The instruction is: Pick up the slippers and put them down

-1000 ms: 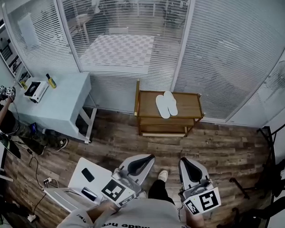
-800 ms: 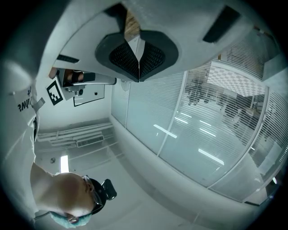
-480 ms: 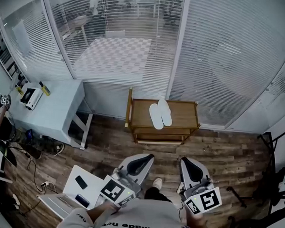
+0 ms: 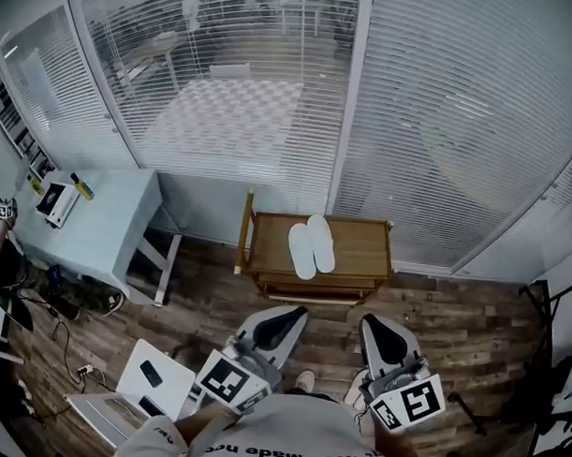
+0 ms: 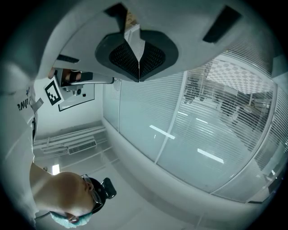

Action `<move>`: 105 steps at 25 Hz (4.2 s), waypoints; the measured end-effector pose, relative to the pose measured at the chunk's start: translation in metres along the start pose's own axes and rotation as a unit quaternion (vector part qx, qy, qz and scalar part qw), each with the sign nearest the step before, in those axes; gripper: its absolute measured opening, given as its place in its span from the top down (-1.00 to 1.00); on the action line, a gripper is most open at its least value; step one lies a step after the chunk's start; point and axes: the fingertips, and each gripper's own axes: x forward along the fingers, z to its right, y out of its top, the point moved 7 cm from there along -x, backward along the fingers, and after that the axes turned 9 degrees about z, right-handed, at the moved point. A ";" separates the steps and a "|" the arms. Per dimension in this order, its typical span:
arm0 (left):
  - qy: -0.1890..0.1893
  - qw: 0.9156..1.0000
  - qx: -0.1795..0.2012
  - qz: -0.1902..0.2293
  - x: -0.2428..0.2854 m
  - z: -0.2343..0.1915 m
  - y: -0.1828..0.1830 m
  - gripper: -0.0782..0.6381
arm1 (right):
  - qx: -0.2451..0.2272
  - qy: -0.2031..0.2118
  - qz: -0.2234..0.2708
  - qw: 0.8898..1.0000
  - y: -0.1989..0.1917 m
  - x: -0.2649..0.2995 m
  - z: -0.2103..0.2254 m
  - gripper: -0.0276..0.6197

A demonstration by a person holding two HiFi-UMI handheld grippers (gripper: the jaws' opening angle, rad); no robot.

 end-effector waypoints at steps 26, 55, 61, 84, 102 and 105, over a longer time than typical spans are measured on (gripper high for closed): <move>0.031 0.999 0.008 0.004 0.109 -0.123 -0.020 0.75 | 0.000 0.033 -0.006 0.999 -0.023 0.145 0.103 0.86; 0.023 1.000 0.005 0.005 0.216 -0.281 -0.029 0.75 | -0.009 0.039 0.006 0.999 -0.041 0.323 0.185 0.86; 0.027 1.000 -0.001 0.000 0.227 -0.275 -0.030 0.75 | -0.013 0.042 -0.002 0.999 -0.037 0.321 0.199 0.86; 0.061 0.994 -0.028 -0.082 0.213 -0.297 -0.107 0.75 | 0.041 0.045 -0.097 0.993 -0.124 0.320 0.205 0.78; 0.068 0.983 -0.047 -0.166 0.185 -0.321 -0.241 0.75 | 0.082 0.017 -0.218 0.972 -0.298 0.307 0.211 0.59; 0.073 0.980 -0.050 -0.181 0.180 -0.324 -0.264 0.75 | 0.093 0.015 -0.232 0.968 -0.327 0.305 0.210 0.55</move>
